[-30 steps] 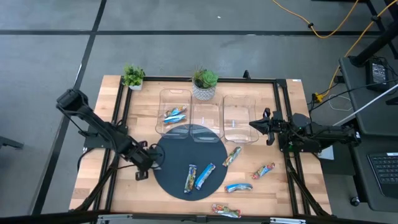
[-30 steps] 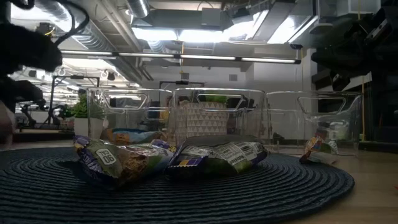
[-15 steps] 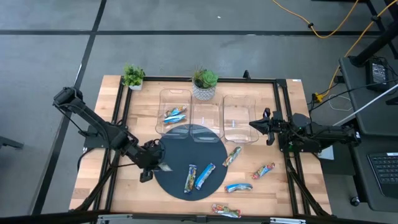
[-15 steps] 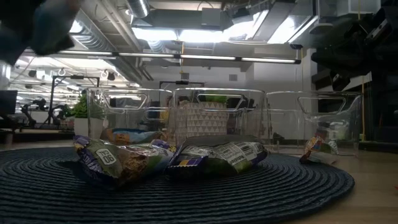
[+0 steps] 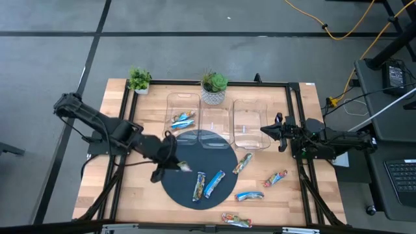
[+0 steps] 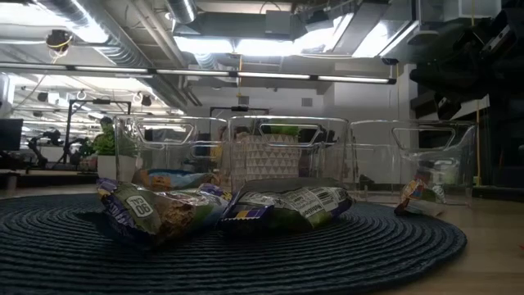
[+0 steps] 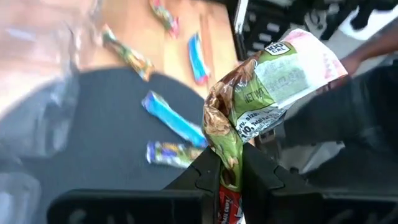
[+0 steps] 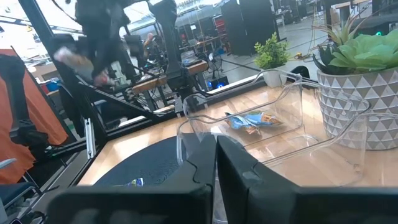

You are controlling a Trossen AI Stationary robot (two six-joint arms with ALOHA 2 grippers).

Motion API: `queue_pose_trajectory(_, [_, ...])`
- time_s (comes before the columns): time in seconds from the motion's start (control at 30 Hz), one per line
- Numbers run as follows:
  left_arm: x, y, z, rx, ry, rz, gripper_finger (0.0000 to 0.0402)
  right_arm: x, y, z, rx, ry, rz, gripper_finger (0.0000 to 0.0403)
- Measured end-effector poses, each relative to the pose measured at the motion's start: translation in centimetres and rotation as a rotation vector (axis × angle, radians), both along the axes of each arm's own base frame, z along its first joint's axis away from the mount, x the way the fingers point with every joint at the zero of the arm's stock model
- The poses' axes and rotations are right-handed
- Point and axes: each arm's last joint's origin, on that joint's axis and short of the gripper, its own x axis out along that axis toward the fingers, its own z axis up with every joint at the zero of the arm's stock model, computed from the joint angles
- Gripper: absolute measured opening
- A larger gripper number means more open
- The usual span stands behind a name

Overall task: Pick and place Granola Bars by type
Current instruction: Put the red granola bar into the middle transparent bin

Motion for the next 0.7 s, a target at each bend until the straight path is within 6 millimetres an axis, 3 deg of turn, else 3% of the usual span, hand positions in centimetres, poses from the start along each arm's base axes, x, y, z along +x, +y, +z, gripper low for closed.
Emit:
queue_pose_trajectory(0.33, [2.7,4.3,3.7,0.080,0.026,0.023,0.0027,0.0,0.0,0.0,0.000,0.001,0.000,0.0019])
queue_pose_trajectory(0.7, [11.2,9.6,4.7,0.194,0.075,-0.070,0.0027,0.0,0.0,0.0,0.000,0.001,0.000,0.0019])
